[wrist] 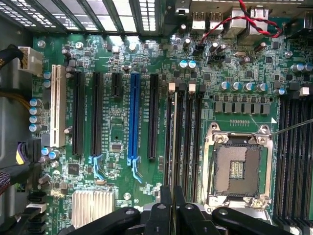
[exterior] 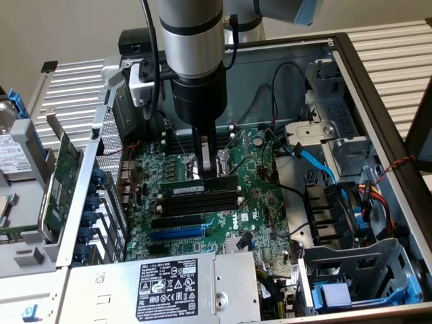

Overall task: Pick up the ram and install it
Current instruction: 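Insert the ram into the slot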

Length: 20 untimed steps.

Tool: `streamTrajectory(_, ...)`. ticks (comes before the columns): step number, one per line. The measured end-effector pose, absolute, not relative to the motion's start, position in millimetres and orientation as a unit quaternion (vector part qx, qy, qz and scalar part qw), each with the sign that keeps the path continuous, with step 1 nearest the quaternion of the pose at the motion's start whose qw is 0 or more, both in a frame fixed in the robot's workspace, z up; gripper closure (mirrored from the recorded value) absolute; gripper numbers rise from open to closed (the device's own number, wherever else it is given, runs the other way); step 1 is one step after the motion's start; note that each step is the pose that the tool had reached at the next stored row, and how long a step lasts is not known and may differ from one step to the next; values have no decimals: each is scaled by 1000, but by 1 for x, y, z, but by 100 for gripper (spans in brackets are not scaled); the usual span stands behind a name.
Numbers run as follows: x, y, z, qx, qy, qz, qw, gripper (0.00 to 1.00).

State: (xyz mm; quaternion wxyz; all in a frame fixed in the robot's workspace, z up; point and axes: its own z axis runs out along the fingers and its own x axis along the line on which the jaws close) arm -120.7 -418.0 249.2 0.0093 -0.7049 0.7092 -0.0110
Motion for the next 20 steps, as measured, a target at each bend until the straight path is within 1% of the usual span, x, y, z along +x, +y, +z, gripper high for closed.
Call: streamTrajectory(20,-123,-418,236,-705,709,-11,9,87)
